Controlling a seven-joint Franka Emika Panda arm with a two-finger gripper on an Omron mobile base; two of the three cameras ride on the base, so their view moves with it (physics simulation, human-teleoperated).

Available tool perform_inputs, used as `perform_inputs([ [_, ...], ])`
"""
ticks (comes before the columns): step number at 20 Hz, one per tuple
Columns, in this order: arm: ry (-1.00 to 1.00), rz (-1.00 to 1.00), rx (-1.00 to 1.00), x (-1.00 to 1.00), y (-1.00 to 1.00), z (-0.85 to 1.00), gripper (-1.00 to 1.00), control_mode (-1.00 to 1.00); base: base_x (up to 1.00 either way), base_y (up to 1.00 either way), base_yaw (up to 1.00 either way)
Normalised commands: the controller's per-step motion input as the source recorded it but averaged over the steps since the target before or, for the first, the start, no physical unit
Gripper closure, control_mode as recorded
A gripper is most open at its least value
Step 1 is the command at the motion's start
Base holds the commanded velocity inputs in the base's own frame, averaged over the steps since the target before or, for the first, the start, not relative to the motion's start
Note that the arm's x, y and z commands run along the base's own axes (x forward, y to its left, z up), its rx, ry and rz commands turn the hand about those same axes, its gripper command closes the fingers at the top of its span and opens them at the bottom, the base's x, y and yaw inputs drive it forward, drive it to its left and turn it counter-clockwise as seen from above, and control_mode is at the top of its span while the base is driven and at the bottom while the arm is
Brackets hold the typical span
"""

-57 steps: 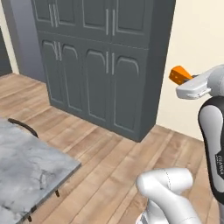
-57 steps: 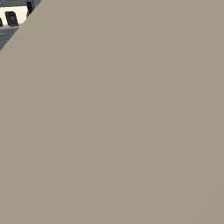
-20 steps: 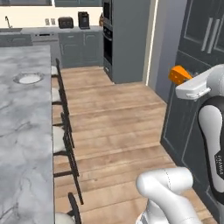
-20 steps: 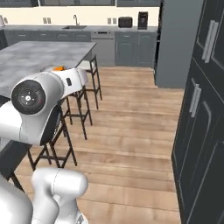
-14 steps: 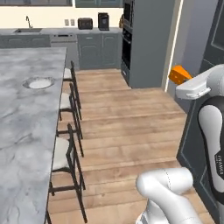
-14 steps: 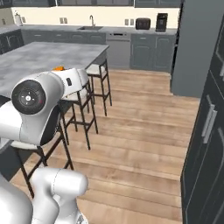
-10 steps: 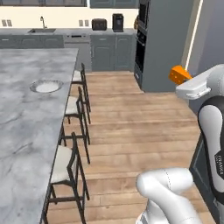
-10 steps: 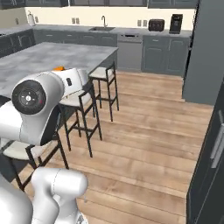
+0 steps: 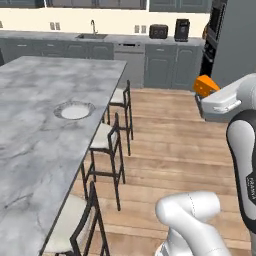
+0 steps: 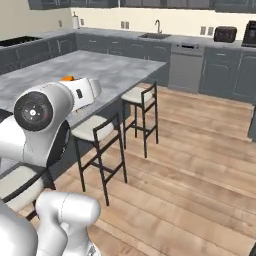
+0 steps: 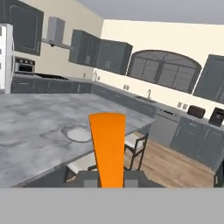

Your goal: Take the cheese, steak, and broccoli from the fridge and place them on the plate on the dining counter to create an appetizer plate.

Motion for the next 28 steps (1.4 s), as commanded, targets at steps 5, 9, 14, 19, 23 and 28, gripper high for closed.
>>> perform_inputs([
  [5,0.0,0.0,0.0,0.0,0.0,0.0,1.0,1.0,1.0,-0.41,0.43],
  [9,0.0,0.0,0.0,0.0,0.0,0.0,1.0,1.0,1.0,-0.39,0.45],
  [14,0.0,0.0,0.0,0.0,0.0,0.0,1.0,1.0,1.0,-0.43,0.47],
  [19,0.0,0.0,0.0,0.0,0.0,0.0,1.0,1.0,1.0,-0.28,0.49],
  [23,0.0,0.0,0.0,0.0,0.0,0.0,1.0,1.0,1.0,0.0,0.46],
  [28,0.0,0.0,0.0,0.0,0.0,0.0,1.0,1.0,1.0,0.0,0.46],
])
